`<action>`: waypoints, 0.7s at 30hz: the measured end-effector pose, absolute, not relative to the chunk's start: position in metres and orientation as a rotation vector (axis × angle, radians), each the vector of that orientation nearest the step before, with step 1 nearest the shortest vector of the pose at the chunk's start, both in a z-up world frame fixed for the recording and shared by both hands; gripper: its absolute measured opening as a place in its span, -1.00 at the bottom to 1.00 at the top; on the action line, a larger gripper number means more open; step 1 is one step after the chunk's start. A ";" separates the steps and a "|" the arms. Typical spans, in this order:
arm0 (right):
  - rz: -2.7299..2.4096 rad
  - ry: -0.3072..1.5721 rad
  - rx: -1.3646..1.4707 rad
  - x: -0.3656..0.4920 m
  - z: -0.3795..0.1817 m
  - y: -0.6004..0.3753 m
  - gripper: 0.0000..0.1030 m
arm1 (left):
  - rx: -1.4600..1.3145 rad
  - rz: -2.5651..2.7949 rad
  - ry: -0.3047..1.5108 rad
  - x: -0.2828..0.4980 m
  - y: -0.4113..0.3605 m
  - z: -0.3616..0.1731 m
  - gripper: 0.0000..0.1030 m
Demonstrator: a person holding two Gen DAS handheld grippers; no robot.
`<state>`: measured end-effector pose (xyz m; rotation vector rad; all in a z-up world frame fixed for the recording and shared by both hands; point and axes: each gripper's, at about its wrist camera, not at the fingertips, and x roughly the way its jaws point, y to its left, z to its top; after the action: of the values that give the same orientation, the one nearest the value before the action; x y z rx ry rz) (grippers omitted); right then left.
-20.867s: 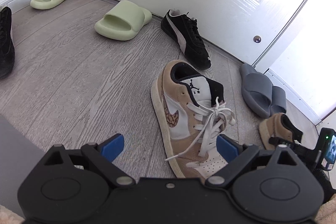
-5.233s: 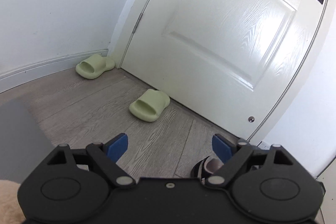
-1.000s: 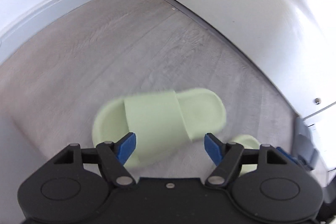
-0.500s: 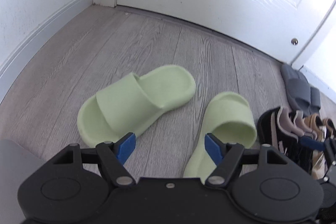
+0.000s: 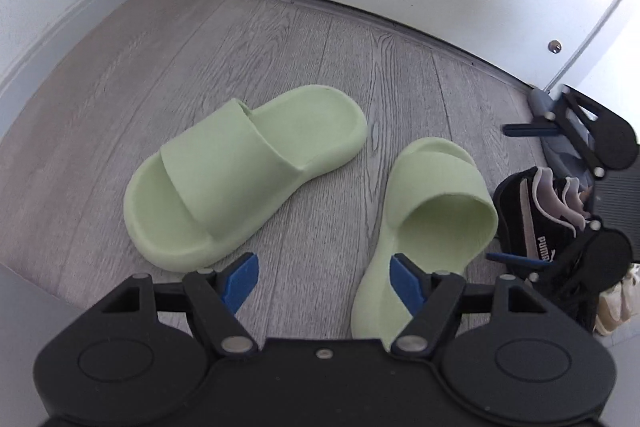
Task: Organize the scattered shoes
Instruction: 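Reach down and grasp a pale green slide with the right gripper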
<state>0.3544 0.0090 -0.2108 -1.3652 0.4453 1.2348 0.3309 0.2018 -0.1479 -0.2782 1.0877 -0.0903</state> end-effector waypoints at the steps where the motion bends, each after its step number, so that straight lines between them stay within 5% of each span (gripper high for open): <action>1: 1.306 0.423 -1.465 0.353 -0.214 0.011 0.99 | -0.300 -0.084 1.094 0.333 0.204 -0.150 0.42; 11: 1.587 0.167 -2.048 0.356 -0.236 0.002 1.00 | -0.352 -0.061 1.115 0.349 0.200 -0.161 0.42; 21: 1.708 0.135 -2.090 0.376 -0.247 0.022 0.99 | -0.377 -0.074 1.137 0.353 0.202 -0.166 0.42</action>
<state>0.3755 0.0215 -0.2475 -2.0900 0.1350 1.7083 0.3526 0.2017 -0.1664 -0.3768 1.1369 -0.0743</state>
